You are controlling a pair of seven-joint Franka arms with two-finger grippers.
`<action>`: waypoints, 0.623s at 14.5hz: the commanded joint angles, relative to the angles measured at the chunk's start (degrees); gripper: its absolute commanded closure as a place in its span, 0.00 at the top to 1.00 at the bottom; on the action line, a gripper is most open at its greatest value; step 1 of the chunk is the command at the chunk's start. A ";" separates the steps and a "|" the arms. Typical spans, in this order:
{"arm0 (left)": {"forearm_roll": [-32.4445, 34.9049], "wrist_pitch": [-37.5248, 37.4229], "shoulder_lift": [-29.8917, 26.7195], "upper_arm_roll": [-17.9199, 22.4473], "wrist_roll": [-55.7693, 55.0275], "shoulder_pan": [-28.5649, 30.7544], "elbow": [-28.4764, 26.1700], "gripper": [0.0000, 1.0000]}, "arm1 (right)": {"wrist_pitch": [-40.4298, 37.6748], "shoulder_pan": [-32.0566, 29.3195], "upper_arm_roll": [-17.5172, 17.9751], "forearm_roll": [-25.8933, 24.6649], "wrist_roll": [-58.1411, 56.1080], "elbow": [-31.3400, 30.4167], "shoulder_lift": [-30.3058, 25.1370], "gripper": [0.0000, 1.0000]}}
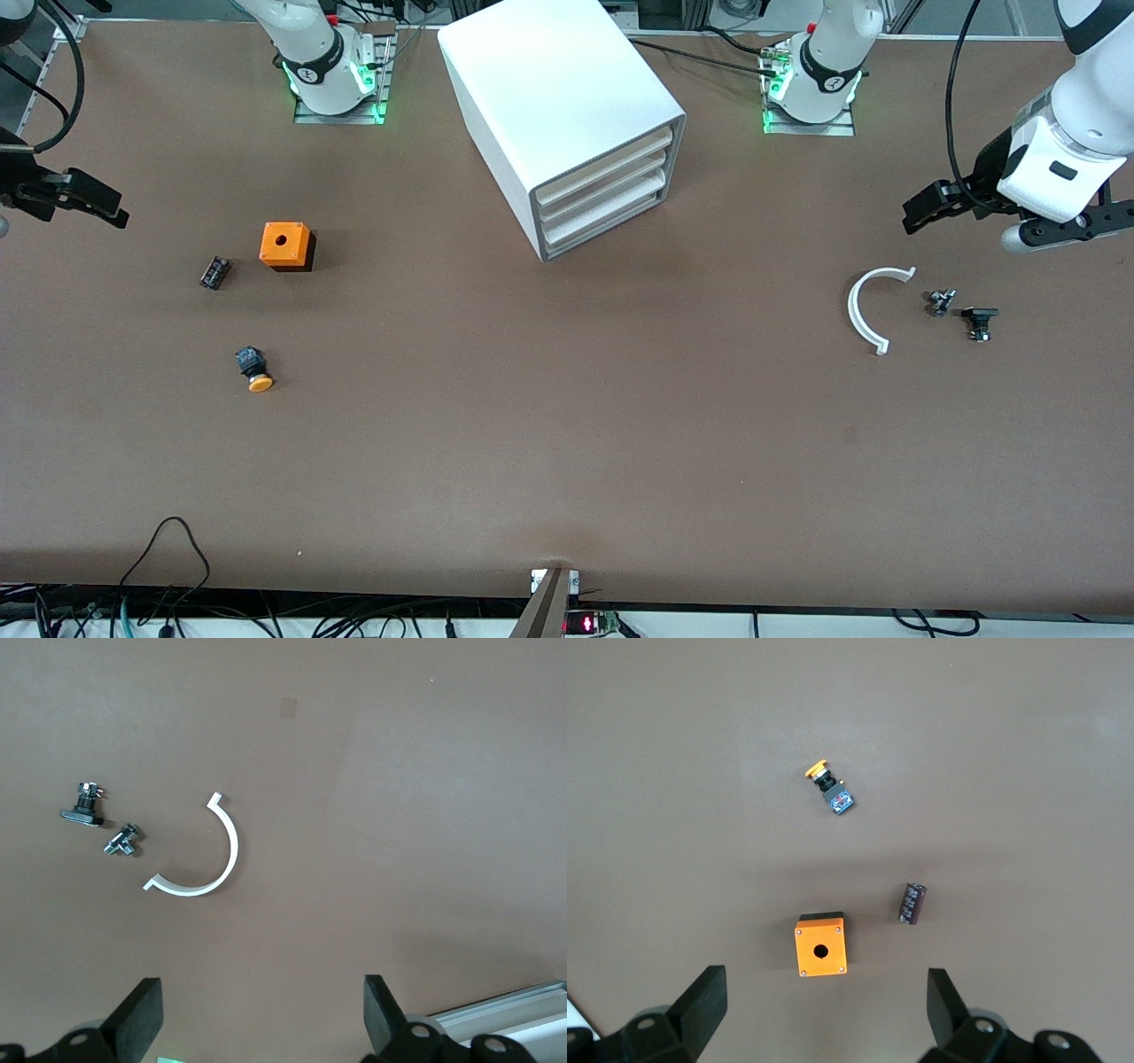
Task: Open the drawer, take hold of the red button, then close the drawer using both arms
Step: 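Reach the left gripper to the handle of the cabinet's top drawer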
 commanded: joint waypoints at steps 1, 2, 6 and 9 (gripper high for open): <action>0.86 -1.01 0.39 -0.61 0.72 0.27 1.05 1.00 | 0.19 0.46 -0.51 0.65 -0.74 -1.25 -1.01 1.00; 0.68 -1.62 0.82 -0.44 0.55 0.27 1.91 1.00 | 0.19 0.54 -0.51 0.74 -0.65 -1.25 -1.01 1.00; 0.94 -1.54 1.96 -0.61 1.17 0.18 2.10 1.00 | 0.28 0.54 0.02 0.74 -0.57 -0.98 -1.19 1.00; 0.86 -1.80 4.60 -0.88 0.90 -0.26 4.99 1.00 | 0.28 0.54 0.55 0.83 -0.57 -0.98 -0.84 1.00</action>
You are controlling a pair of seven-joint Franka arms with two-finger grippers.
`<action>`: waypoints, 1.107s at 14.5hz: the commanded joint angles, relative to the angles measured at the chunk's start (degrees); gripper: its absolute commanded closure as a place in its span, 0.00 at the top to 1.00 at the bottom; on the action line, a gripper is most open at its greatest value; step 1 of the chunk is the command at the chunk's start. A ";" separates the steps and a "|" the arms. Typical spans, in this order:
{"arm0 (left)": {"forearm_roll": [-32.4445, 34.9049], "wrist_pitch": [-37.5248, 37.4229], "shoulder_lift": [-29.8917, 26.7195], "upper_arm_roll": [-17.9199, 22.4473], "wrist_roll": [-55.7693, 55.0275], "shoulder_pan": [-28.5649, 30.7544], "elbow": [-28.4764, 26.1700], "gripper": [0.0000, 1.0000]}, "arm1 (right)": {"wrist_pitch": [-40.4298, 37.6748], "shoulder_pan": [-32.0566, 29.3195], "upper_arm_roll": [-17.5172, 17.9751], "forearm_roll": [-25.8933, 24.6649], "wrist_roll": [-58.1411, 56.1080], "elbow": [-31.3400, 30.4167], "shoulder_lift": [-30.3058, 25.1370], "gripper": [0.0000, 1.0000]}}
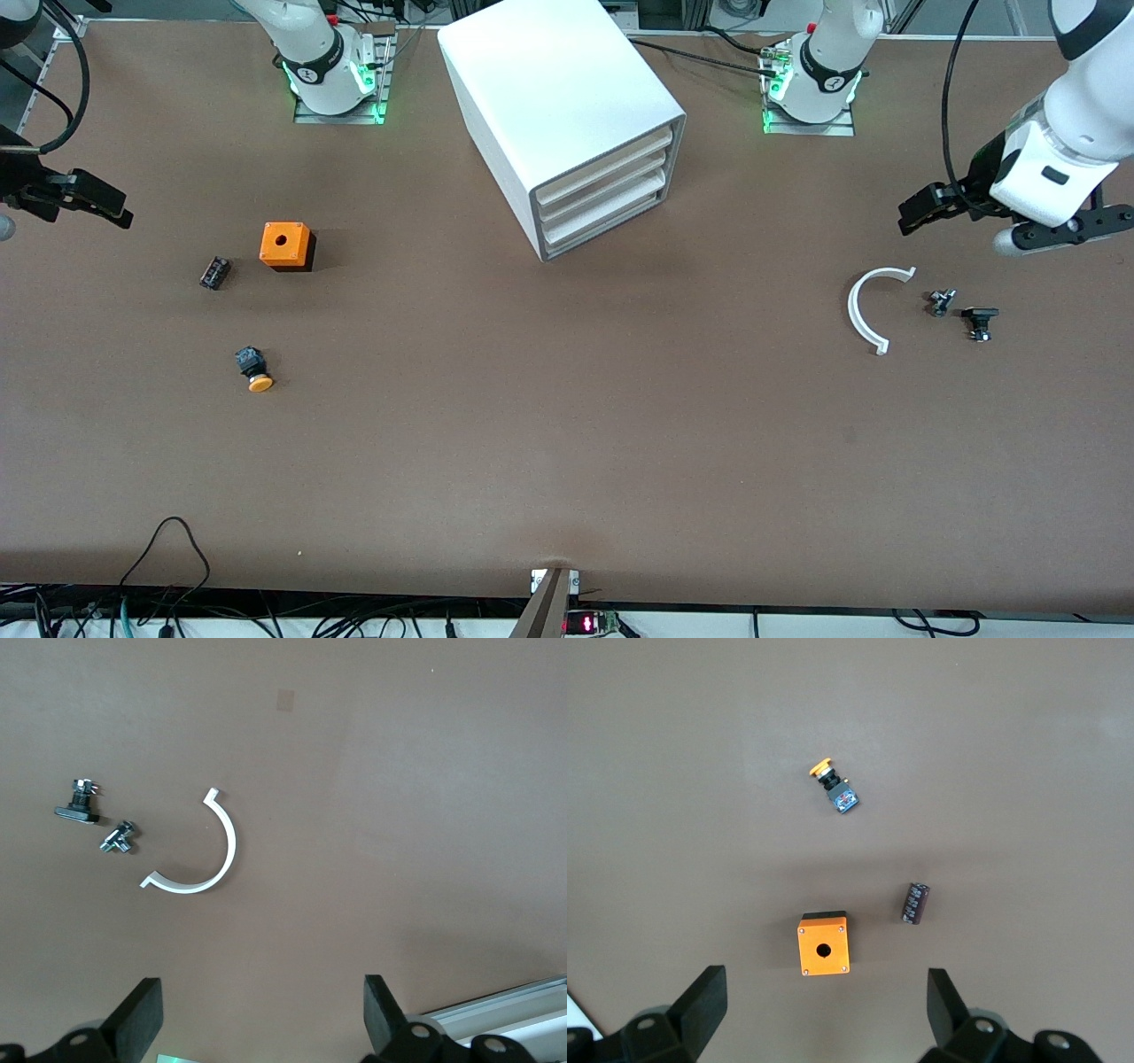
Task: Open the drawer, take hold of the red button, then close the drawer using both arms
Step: 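Reach the left gripper to the handle of the cabinet's top drawer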
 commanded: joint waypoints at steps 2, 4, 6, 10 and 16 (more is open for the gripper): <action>0.59 -2.31 4.55 -0.54 0.86 -0.63 5.48 1.00 | 1.07 0.34 1.22 0.84 -0.39 -0.69 0.18 1.00; -0.10 -3.02 8.24 -0.81 3.22 -0.46 5.49 1.00 | 2.03 1.74 1.66 3.12 -0.21 -0.16 1.06 1.00; -1.77 -5.90 14.47 -2.03 6.47 -0.46 6.10 1.00 | 4.22 4.11 1.75 3.48 -0.04 0.01 2.90 1.00; -13.87 -6.09 23.62 -4.06 6.93 -2.82 3.22 1.00 | 4.68 4.74 1.75 3.57 -0.83 0.98 5.19 1.00; -34.01 3.55 27.77 -9.58 19.18 -7.22 -8.29 1.00 | 7.57 10.09 2.01 3.48 0.05 1.42 8.18 1.00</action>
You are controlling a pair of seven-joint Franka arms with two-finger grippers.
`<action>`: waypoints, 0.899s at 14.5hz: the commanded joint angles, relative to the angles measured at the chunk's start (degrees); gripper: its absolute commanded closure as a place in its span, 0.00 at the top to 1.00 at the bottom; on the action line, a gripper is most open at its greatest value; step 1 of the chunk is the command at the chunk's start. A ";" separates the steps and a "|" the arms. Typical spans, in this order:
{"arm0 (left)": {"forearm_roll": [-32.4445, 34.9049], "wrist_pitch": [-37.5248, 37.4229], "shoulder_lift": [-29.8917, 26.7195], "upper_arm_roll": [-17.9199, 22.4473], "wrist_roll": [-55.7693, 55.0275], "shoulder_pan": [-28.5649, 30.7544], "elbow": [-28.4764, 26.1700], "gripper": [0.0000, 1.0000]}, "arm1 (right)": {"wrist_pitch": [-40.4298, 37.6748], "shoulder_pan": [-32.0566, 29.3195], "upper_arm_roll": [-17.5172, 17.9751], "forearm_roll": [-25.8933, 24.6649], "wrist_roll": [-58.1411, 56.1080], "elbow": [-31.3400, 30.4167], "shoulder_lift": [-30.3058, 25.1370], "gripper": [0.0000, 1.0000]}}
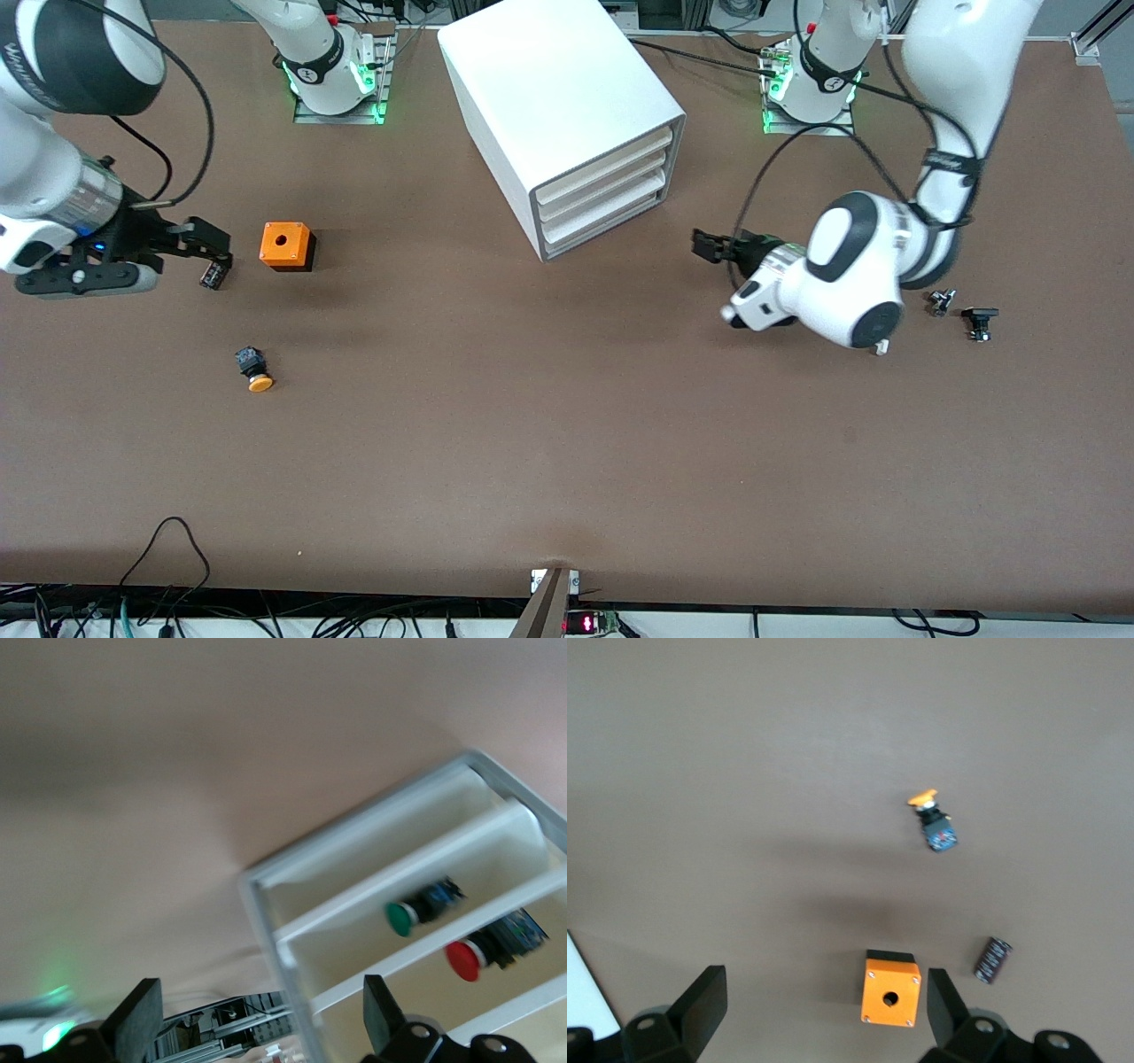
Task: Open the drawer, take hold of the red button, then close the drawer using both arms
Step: 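Reach the left gripper to the handle of the cabinet's top drawer, then pull the drawer open with the left gripper while the right gripper approaches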
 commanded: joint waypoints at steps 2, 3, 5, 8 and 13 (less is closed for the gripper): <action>-8.81 6.87 -2.07 -3.74 13.57 0.40 -8.13 1.00 | 1.03 2.48 -0.23 1.02 0.72 2.18 1.97 1.00; -10.05 8.36 -2.07 -5.67 16.29 0.40 -9.62 0.99 | 0.95 2.92 -0.14 1.02 0.72 3.41 3.28 1.00; -11.19 10.83 -2.07 -8.40 18.86 0.40 -12.00 0.99 | 0.95 4.24 -0.14 1.02 0.81 5.17 4.69 1.00; -14.54 11.02 -2.42 -10.77 19.92 0.48 -14.38 0.95 | 0.86 6.43 -0.23 0.94 3.52 7.28 6.27 1.00; -15.33 11.02 -3.21 -11.40 23.42 0.83 -16.76 0.00 | 0.77 8.55 -0.14 0.85 6.08 7.99 6.81 1.00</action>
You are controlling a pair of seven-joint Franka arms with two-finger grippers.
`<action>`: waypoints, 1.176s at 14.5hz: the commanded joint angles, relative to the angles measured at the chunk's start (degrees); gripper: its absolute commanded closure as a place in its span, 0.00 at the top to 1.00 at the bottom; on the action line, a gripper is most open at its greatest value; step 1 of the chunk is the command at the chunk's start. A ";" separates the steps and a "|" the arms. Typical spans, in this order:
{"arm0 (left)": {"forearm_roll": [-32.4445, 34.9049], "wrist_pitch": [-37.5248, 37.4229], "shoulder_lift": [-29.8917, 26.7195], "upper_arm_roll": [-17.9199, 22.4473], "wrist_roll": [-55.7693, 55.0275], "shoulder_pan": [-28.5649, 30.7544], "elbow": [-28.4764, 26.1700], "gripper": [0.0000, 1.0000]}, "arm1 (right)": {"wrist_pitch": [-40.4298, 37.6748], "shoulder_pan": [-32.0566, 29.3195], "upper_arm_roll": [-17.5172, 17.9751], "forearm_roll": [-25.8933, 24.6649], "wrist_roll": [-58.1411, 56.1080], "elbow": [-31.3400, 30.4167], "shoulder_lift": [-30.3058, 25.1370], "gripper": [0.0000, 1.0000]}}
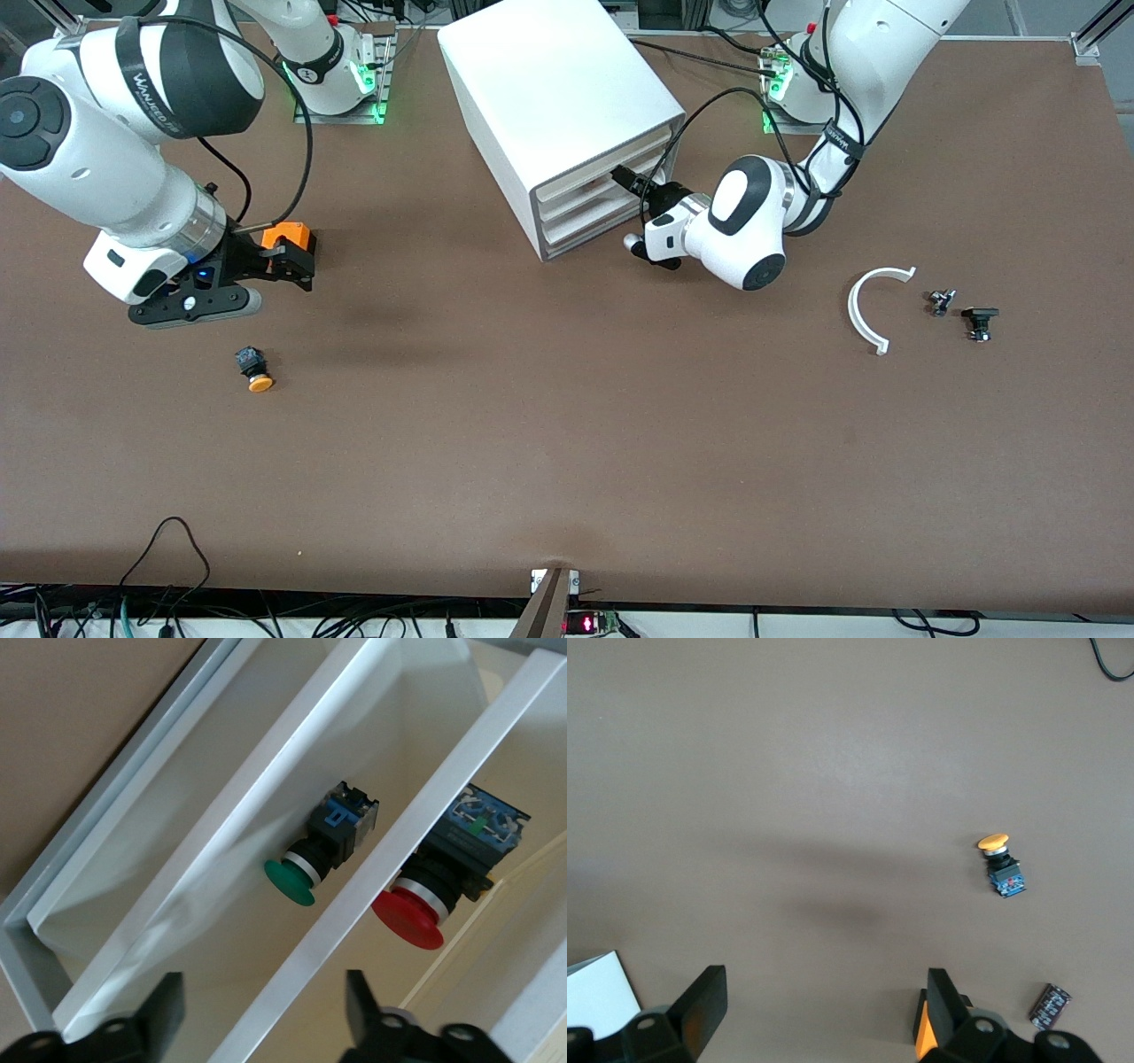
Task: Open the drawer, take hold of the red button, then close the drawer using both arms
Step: 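Pull the drawer open with the left gripper while the right gripper approaches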
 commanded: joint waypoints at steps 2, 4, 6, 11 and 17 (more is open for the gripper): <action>-0.57 0.58 -2.52 0.09 3.87 1.50 -2.67 0.00 | -0.47 1.92 -0.35 0.83 0.81 1.53 1.01 1.00; 2.75 0.75 -2.61 3.50 3.87 3.08 0.30 0.00 | -0.29 3.06 -0.35 0.82 0.81 1.71 1.44 1.00; 3.56 0.75 -2.52 7.20 3.87 3.52 2.60 0.00 | -0.29 3.59 -0.35 0.91 0.55 3.63 2.23 1.00; 3.30 0.93 -2.95 9.24 3.78 4.23 5.68 1.00 | -0.29 9.90 0.53 0.91 0.12 10.48 6.79 1.00; 15.14 8.22 -13.21 14.59 3.61 8.53 10.51 1.00 | 1.72 17.30 5.02 0.82 -6.45 22.79 17.69 1.00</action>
